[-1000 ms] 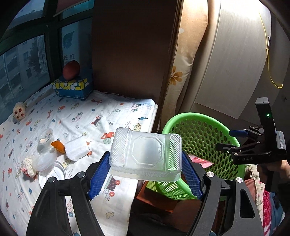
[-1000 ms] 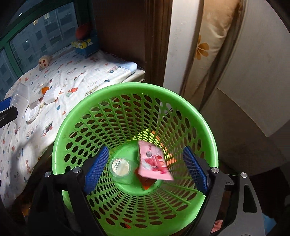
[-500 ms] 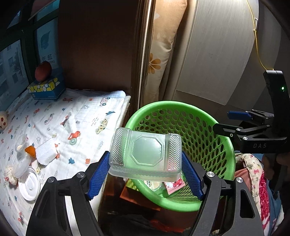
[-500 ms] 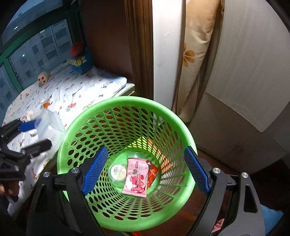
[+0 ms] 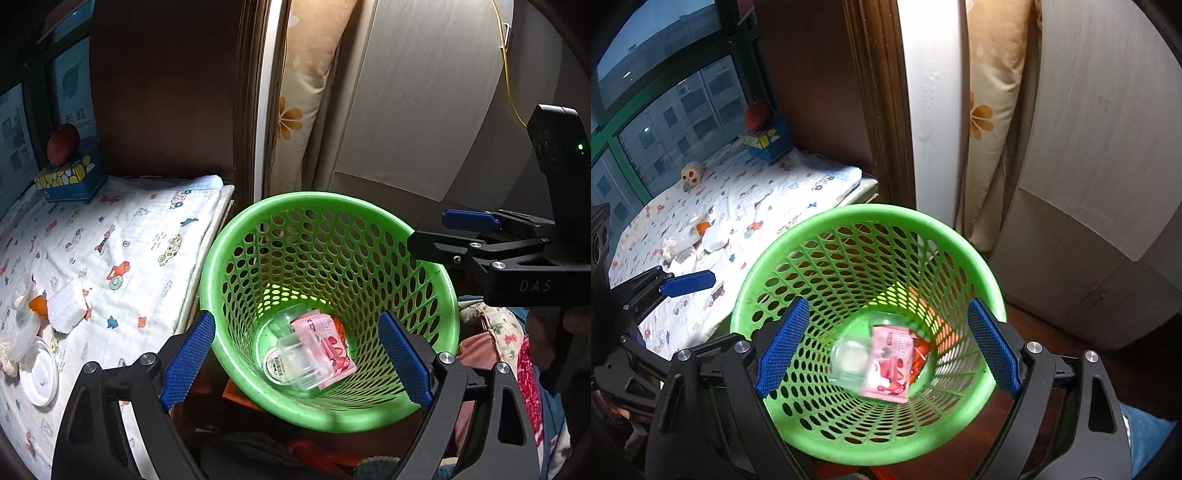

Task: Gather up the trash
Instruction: 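Open the left tool to drop the clear box into the green basket, then grasp the crumpled tissue with the left tool while the right tool grasps the white foam block, then carry the tissue with the left tool while the right tool carries the foam block over the basket, then open the left tool over the basket while the right tool releases the foam block into it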

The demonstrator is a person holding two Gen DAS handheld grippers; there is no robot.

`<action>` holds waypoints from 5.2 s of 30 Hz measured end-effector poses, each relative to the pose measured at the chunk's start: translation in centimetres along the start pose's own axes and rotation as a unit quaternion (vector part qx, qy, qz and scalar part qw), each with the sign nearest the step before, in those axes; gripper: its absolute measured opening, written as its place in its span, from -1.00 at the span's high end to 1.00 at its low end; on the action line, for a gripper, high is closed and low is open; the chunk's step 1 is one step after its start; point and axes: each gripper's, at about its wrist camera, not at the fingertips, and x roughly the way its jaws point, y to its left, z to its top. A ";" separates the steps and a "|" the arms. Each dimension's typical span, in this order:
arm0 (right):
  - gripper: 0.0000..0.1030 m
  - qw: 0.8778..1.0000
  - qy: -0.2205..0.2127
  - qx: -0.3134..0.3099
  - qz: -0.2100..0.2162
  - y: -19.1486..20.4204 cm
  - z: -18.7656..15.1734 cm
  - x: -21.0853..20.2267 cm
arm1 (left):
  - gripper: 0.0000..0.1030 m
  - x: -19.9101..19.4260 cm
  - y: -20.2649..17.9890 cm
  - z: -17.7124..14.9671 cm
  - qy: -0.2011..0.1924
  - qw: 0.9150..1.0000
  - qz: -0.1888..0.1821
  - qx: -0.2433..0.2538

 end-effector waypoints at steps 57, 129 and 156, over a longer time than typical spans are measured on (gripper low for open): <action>-0.68 0.977 0.081 -0.145 0.134 27.4 6.9 16.3 | -0.24 -7.0 40.1 -10.2 -0.001 0.929 0.192 -0.315; -0.26 0.994 0.031 -0.082 0.071 16.0 1.7 5.9 | 0.40 -10.5 17.9 -4.2 -0.072 0.978 0.055 -0.185; -0.36 0.999 0.024 0.006 -0.023 2.5 -1.2 2.3 | 0.40 -4.5 6.0 1.8 -0.036 0.995 -0.035 -0.083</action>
